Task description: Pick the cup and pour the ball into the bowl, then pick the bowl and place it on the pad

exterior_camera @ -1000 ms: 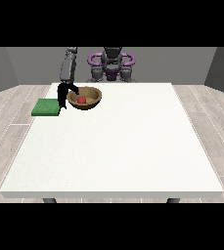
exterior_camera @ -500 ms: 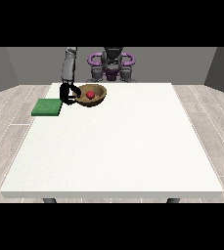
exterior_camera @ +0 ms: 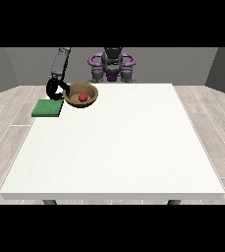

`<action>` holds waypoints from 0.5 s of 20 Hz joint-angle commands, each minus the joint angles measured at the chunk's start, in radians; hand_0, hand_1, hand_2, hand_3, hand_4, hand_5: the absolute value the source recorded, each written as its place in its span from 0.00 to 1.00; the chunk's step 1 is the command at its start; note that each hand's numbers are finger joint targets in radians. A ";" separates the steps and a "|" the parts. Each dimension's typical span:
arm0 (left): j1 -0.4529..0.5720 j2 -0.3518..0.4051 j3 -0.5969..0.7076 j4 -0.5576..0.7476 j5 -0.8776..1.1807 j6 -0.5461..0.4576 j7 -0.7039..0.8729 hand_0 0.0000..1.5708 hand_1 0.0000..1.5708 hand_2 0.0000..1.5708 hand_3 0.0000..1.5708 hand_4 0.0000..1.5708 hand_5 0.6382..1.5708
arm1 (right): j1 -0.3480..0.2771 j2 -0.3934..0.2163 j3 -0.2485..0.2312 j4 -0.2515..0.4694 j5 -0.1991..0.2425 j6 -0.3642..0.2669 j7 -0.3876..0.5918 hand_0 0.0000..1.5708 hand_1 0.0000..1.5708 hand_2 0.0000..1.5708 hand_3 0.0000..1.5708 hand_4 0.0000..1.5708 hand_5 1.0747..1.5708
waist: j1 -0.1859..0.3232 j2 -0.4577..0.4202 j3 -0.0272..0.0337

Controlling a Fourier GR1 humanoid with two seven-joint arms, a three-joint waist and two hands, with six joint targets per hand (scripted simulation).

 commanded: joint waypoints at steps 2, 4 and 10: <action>0.066 0.048 0.048 0.070 -0.006 -0.047 -0.077 0.00 0.00 0.00 0.00 0.77 0.96 | -0.016 -0.199 -0.040 -0.038 0.032 0.015 0.155 1.00 1.00 1.00 0.55 0.68 0.97 | -0.065 -0.013 -0.0087; 0.064 0.041 0.043 0.086 -0.025 0.001 -0.072 0.00 0.00 0.00 0.00 0.77 0.97 | -0.020 -0.201 -0.017 -0.047 0.047 0.044 0.141 1.00 1.00 1.00 0.46 0.67 0.98 | -0.117 -0.021 -0.0067; 0.101 0.108 0.089 0.124 0.017 -0.074 -0.114 0.00 0.00 0.00 0.00 0.77 0.97 | -0.089 -0.360 -0.145 0.044 -0.041 0.159 0.185 1.00 1.00 1.00 0.36 0.69 0.99 | -0.101 0.000 -0.0061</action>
